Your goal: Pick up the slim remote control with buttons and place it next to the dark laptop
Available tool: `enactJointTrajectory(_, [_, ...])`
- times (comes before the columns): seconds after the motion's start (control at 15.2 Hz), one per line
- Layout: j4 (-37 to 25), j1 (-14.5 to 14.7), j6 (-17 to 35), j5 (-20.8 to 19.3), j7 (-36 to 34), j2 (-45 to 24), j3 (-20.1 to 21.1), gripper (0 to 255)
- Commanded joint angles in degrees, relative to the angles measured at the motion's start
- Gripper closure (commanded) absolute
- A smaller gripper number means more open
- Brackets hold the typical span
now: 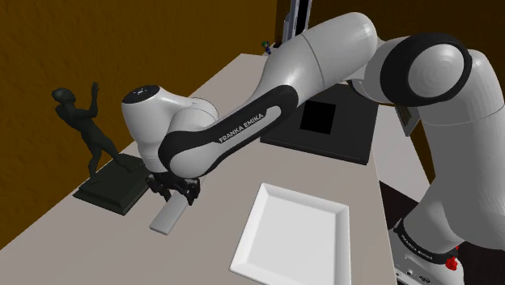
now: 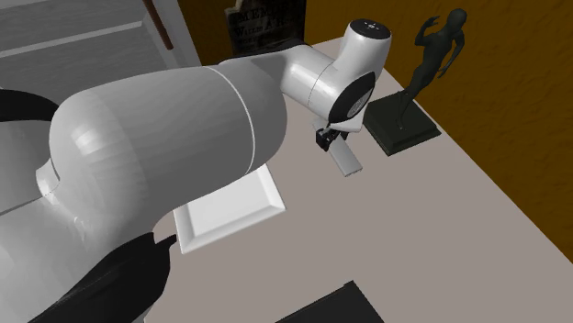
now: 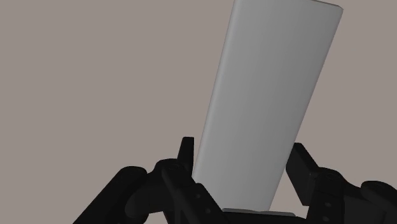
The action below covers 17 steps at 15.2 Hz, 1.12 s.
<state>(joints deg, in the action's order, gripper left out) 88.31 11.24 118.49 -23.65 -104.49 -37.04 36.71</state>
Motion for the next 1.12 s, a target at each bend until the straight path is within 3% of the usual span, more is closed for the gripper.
enactJointTrajectory(0.0, [0.0, 0.0, 0.0, 0.0, 0.0, 0.0, 0.0, 255])
enactJointTrajectory(0.33, [0.0, 0.0, 0.0, 0.0, 0.0, 0.0, 0.0, 255])
enactJointTrajectory(1.06, [-3.8, -0.4, -6.5, 2.2, 1.4, 3.1, 1.5, 255])
